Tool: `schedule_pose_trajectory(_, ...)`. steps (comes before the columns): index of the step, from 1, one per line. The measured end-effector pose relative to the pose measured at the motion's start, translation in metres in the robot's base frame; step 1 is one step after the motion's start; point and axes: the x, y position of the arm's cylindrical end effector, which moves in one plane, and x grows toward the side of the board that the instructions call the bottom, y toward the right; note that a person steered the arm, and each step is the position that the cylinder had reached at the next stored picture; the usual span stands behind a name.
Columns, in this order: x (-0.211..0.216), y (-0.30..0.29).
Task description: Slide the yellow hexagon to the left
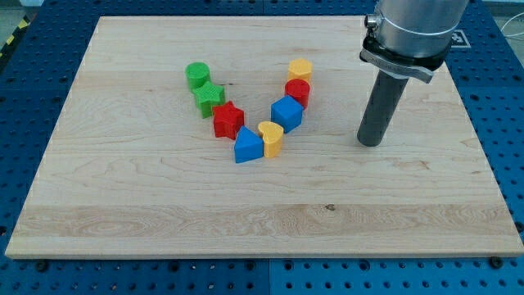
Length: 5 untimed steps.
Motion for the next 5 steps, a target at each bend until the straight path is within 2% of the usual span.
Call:
schedule_pose_trajectory(1,-0.006,0.000)
schedule_pose_trajectory(5,-0.097,-0.047)
